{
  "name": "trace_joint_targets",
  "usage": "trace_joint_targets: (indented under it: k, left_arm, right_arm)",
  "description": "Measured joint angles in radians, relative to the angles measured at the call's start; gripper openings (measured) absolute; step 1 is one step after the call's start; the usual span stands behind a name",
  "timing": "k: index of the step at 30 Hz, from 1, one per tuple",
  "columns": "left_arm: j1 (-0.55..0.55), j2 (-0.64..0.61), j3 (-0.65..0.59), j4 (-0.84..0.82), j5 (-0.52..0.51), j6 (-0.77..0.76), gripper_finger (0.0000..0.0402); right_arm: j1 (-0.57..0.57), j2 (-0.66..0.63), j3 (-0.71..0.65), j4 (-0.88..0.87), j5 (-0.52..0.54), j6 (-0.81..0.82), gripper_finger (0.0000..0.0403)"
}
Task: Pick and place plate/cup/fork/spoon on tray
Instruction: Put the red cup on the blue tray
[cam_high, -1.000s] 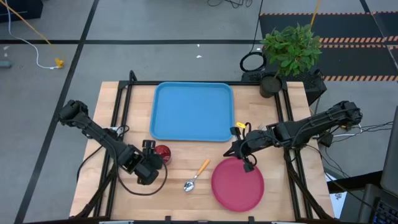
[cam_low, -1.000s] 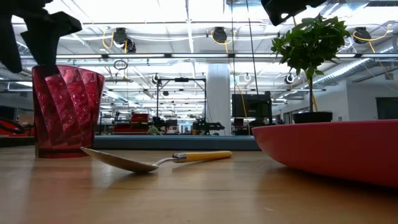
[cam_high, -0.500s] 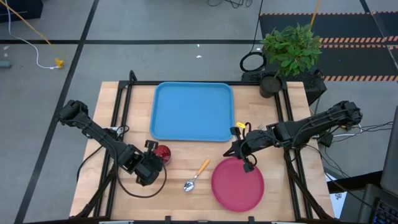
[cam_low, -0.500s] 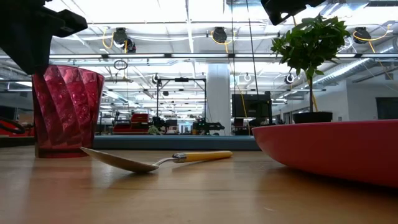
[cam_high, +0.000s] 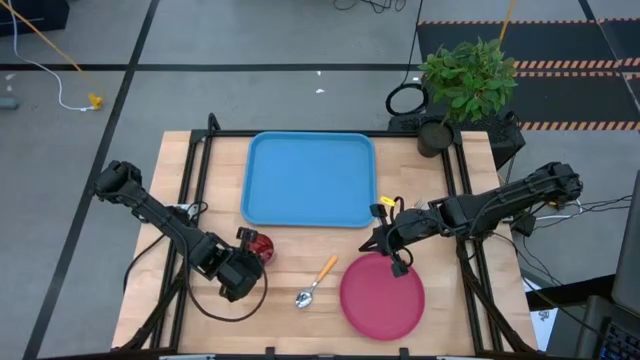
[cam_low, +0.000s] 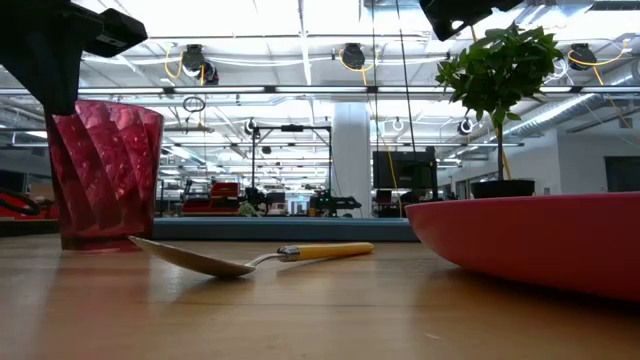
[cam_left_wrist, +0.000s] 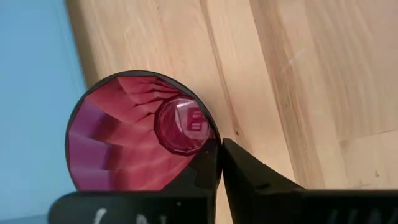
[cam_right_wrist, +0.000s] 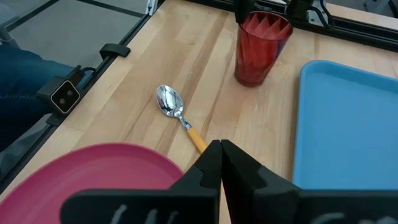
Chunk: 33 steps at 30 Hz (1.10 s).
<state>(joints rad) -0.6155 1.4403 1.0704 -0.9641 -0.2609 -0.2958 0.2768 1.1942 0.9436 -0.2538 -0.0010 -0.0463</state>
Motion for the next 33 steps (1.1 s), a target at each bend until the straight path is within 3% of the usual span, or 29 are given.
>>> trace_joint_targets:
  k: [12, 18, 24, 33]
  left_arm:
    - [0.040, 0.000, 0.191, -0.071, -0.009, 0.173, 0.0007]
    - [0.111, 0.000, 0.289, -0.192, -0.118, 0.321, 0.0017]
    - [0.239, -0.009, 0.349, -0.342, -0.219, 0.422, 0.0006]
    - [0.529, -0.032, 0.360, -0.341, -0.254, 0.591, 0.0007]
  right_arm:
    - [0.000, 0.000, 0.000, -0.001, 0.001, -0.022, 0.0000]
    - [0.000, 0.000, 0.000, 0.000, 0.007, -0.052, 0.0000]
    - [0.000, 0.000, 0.000, 0.002, 0.007, -0.046, 0.0000]
    - [0.000, 0.000, 0.000, -0.002, 0.008, -0.048, 0.0000]
